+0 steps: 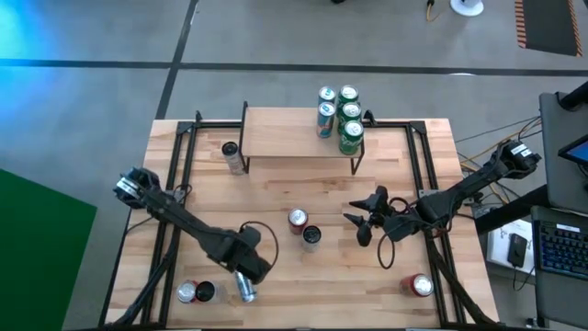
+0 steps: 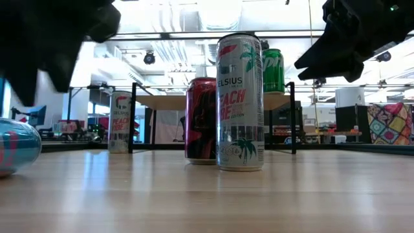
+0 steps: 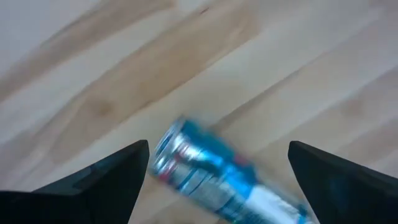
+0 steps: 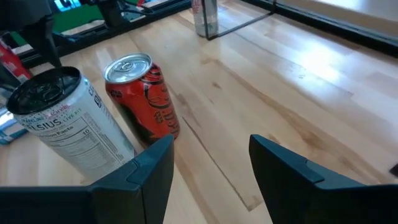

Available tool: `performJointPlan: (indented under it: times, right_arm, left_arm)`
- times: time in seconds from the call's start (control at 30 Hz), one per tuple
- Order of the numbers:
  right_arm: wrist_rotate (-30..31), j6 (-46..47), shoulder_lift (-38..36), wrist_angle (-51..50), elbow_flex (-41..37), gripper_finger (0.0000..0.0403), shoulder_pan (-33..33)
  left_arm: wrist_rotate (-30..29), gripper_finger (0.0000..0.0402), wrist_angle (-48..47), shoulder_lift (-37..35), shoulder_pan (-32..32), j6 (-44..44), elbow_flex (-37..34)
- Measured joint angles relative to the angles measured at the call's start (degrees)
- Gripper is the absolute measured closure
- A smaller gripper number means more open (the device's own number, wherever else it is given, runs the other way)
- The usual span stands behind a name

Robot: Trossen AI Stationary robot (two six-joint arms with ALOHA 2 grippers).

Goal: Place canned beverage on shelf
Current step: Put the blue soda can on the shelf aligned with the other blue soda cans

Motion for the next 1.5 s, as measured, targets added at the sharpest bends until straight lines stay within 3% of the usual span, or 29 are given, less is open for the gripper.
performJointPlan:
  times: [0.27,0.47,0.63,1.0,1.2,1.5]
  right_arm:
    - [0.1,-3.0,0.0,0.2,1.3,0.0204,0.0]
    - [0.6,-4.6,-0.3,0.3,2.1,0.0204,0.0]
    - [0.6,-4.9,-0.3,0.2,2.2,0.0204,0.0]
    - [-0.1,-0.6,-0.3,-4.6,2.2,0.0204,0.0]
    - [-0.4,1.3,-0.3,-5.6,2.2,0.0204,0.5]
    - [-0.1,1.8,-0.3,-4.8,2.2,0.0204,4.9]
  left_arm:
    - [0.2,0.0031,0.9,1.9,-5.3,-15.0,-1.8]
    - [-1.8,0.0031,8.9,4.0,-5.4,-18.0,-3.2]
    - [-2.4,0.0031,14.4,6.5,-3.9,-14.3,-4.6]
    - [-3.9,0.0040,14.4,9.9,0.0,2.1,-4.6]
    - [-10.2,0.0085,13.3,9.3,1.4,9.5,-4.8]
    - [-11.2,0.0171,10.5,8.2,4.3,19.2,-4.8]
